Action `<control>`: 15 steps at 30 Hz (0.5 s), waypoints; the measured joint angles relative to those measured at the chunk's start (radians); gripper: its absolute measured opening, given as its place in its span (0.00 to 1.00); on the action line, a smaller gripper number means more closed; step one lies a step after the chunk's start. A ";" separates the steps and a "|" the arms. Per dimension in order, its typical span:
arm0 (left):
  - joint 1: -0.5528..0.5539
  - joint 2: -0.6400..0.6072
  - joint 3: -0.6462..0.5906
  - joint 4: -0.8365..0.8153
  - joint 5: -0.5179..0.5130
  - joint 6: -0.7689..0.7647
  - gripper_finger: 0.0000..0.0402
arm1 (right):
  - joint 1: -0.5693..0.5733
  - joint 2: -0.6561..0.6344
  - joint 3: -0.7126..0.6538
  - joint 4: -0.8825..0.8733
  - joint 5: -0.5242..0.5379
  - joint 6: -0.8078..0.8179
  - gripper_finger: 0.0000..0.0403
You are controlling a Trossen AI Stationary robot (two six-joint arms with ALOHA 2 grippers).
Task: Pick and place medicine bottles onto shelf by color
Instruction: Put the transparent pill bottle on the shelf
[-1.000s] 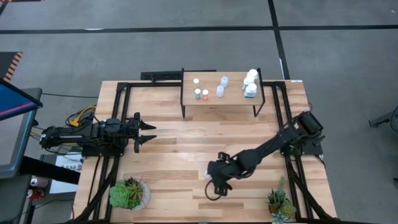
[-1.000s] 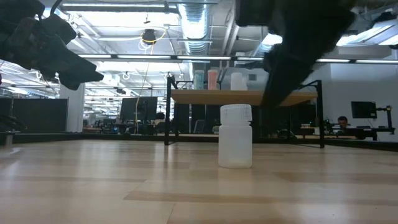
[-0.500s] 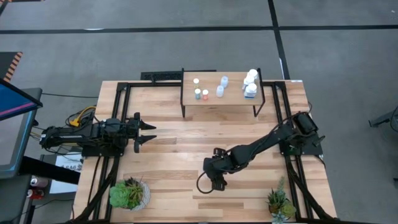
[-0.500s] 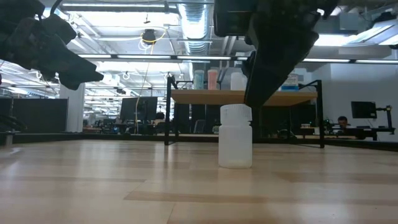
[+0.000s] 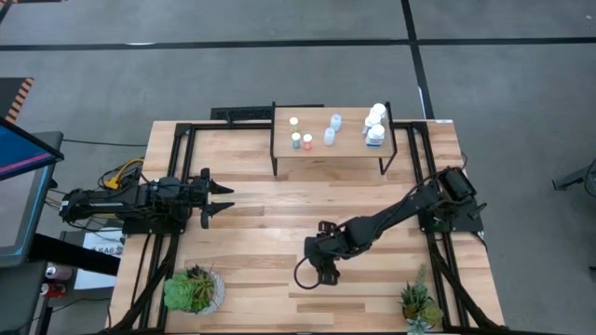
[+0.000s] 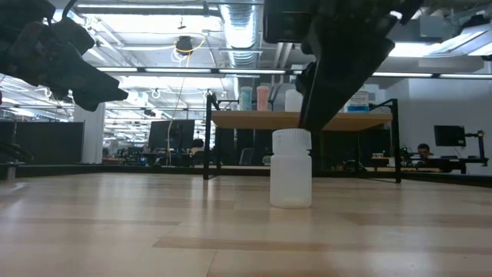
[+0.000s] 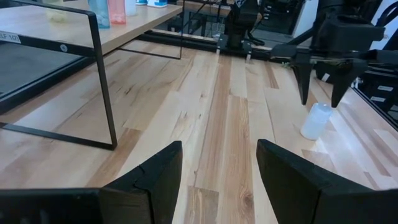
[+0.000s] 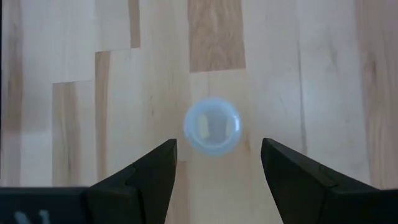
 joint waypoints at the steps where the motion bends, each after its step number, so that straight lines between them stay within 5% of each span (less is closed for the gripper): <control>1: 0.000 0.000 0.000 0.000 0.000 0.000 0.49 | 0.000 0.000 0.000 0.000 0.000 -0.001 0.63; 15: 0.000 0.000 0.000 0.000 0.000 0.000 0.49 | 0.000 0.000 0.000 0.001 0.000 -0.038 0.63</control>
